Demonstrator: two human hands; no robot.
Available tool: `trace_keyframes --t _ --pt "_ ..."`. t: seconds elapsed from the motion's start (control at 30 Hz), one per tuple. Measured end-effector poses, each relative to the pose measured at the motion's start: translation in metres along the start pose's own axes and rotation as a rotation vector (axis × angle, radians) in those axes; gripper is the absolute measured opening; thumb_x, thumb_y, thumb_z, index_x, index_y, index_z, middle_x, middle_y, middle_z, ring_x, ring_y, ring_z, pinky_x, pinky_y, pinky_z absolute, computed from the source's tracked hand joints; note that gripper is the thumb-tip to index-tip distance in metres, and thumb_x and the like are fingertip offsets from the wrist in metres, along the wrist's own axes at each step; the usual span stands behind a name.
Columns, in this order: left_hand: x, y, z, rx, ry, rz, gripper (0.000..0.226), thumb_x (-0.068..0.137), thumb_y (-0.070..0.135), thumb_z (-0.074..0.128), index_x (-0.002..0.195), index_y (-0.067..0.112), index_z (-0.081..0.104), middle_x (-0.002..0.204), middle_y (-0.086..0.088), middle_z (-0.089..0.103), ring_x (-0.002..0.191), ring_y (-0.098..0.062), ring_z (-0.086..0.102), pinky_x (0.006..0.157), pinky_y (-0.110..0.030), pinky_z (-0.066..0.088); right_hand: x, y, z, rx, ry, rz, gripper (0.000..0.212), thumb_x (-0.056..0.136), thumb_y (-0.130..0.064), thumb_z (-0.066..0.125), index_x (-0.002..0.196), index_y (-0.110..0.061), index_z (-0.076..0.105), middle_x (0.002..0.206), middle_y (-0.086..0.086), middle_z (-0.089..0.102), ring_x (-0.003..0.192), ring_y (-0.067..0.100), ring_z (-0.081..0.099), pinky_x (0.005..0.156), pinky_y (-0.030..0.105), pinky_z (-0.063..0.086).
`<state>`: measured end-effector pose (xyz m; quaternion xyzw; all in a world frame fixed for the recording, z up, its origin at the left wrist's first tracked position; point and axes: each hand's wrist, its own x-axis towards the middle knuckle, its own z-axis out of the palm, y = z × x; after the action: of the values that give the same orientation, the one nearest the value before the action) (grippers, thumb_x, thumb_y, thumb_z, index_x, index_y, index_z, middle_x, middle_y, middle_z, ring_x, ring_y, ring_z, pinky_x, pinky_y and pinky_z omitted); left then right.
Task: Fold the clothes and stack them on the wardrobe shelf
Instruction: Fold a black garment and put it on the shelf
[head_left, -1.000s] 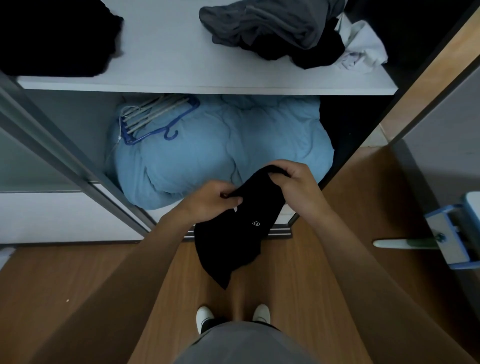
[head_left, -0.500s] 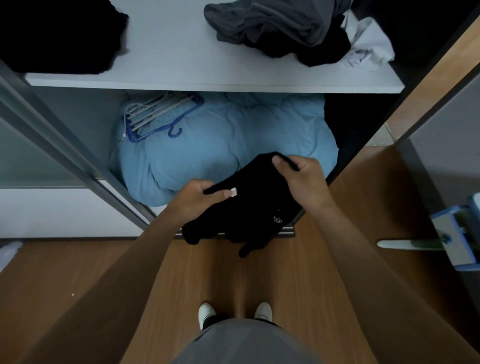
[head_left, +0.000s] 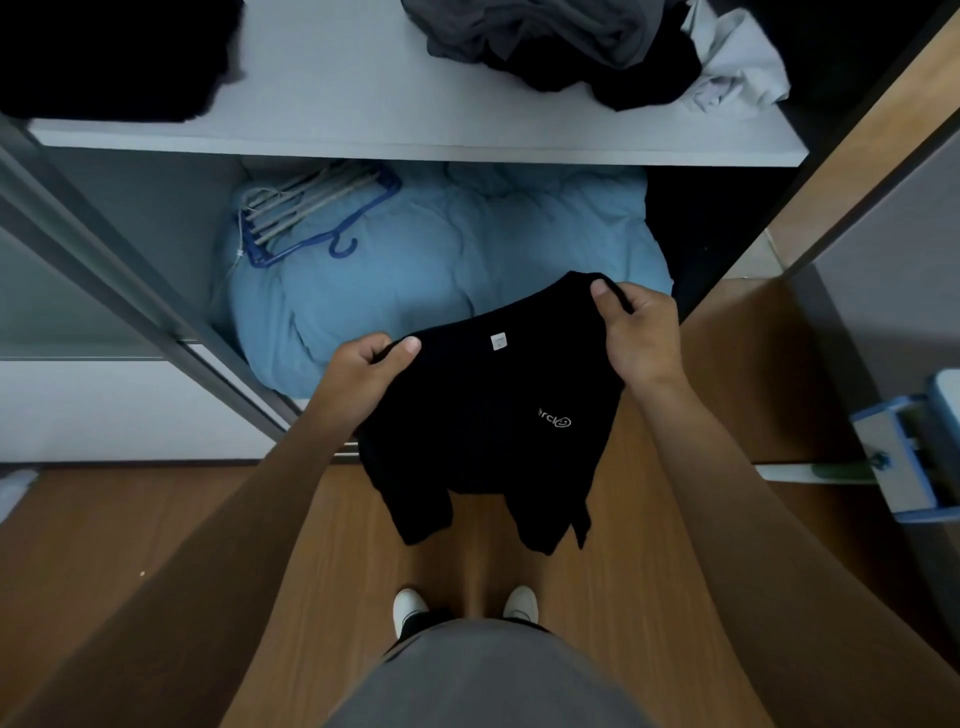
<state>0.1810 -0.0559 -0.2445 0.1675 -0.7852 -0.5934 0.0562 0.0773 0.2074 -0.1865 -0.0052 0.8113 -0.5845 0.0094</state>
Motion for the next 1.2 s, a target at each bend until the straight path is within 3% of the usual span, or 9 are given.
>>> trace_keyframes --t 0.1,0.2,0.37,0.53,0.73,0.87,0.93,1.03,1.2 --pt "0.003 0.004 -0.008 0.029 -0.193 -0.017 0.028 0.088 0.019 0.075 0.074 0.008 0.053 0.059 0.003 0.048 0.05 -0.005 0.045 0.045 -0.017 0.034 0.0 0.012 -0.007 -0.163 0.058 -0.026 0.046 0.103 -0.028 0.054 0.06 -0.017 0.042 0.056 -0.004 0.043 0.049 0.005 0.038 0.051 0.024 0.032" --pt "0.002 0.009 -0.005 0.063 -0.318 -0.058 0.025 0.087 0.015 0.075 0.073 0.014 0.055 0.057 0.013 0.054 0.051 -0.001 0.051 0.046 -0.014 0.039 -0.005 0.024 -0.007 -0.224 0.125 -0.032 0.038 0.105 -0.028 0.05 0.07 -0.013 0.055 0.065 0.001 0.053 0.062 0.014 0.049 0.059 0.029 0.037" --pt "-0.001 0.026 0.013 -0.014 -0.13 -0.187 0.044 0.092 0.038 0.068 0.052 0.022 0.056 0.051 0.005 0.057 0.044 -0.009 0.055 0.042 -0.016 0.037 -0.016 0.031 0.004 -0.31 0.108 -0.03 0.038 0.104 -0.031 0.049 0.07 -0.016 0.051 0.066 -0.002 0.054 0.066 0.017 0.053 0.06 0.029 0.037" --pt "-0.005 0.044 0.029 -0.101 -0.058 -0.234 0.045 0.09 0.05 0.066 0.055 0.022 0.061 0.058 -0.002 0.059 0.054 -0.018 0.059 0.054 -0.023 0.041 -0.028 0.019 0.025 -0.234 -0.013 -0.048 0.039 0.102 -0.026 0.053 0.072 -0.002 0.055 0.069 0.015 0.059 0.066 0.029 0.057 0.068 0.052 0.05" --pt "-0.005 0.06 0.033 -0.109 -0.155 -0.071 0.044 0.1 0.034 0.057 0.09 -0.008 0.064 0.082 -0.013 0.064 0.076 -0.023 0.061 0.07 -0.031 0.045 -0.039 -0.004 0.037 -0.146 -0.17 -0.128 0.035 0.094 -0.02 0.066 0.074 0.008 0.06 0.073 0.024 0.059 0.065 0.03 0.055 0.066 0.045 0.046" --pt "-0.003 0.061 0.032 -0.026 -0.123 0.03 0.036 0.1 0.028 0.058 0.081 -0.002 0.065 0.075 -0.008 0.063 0.069 -0.015 0.06 0.066 -0.03 0.045 -0.04 -0.015 0.037 -0.005 -0.265 -0.024 0.037 0.093 -0.015 0.068 0.074 0.015 0.057 0.065 0.02 0.054 0.06 0.025 0.05 0.058 0.035 0.04" --pt "-0.001 0.061 0.032 -0.003 -0.071 0.059 0.04 0.1 0.027 0.057 0.077 -0.006 0.061 0.071 -0.008 0.061 0.066 -0.015 0.059 0.063 -0.029 0.043 -0.04 -0.02 0.037 0.048 -0.28 0.038 0.025 0.093 -0.01 0.067 0.083 0.013 0.065 0.073 0.025 0.064 0.064 0.019 0.058 0.057 0.029 0.047" --pt "0.002 0.063 0.033 0.045 -0.038 0.076 0.041 0.101 0.024 0.056 0.063 0.009 0.057 0.06 0.002 0.057 0.058 -0.01 0.054 0.058 -0.026 0.04 -0.04 -0.027 0.039 0.079 -0.327 0.099 0.007 0.093 -0.004 0.065 0.094 0.002 0.068 0.069 0.01 0.068 0.052 0.005 0.06 0.048 0.015 0.048" --pt "-0.003 0.064 0.041 0.052 -0.18 0.076 0.034 0.101 0.018 0.055 0.072 0.001 0.057 0.066 -0.006 0.053 0.064 -0.018 0.049 0.065 -0.031 0.037 -0.042 -0.03 0.045 0.029 -0.396 0.097 0.008 0.094 -0.007 0.064 0.097 0.001 0.062 0.073 0.013 0.07 0.064 0.019 0.069 0.062 0.029 0.058"
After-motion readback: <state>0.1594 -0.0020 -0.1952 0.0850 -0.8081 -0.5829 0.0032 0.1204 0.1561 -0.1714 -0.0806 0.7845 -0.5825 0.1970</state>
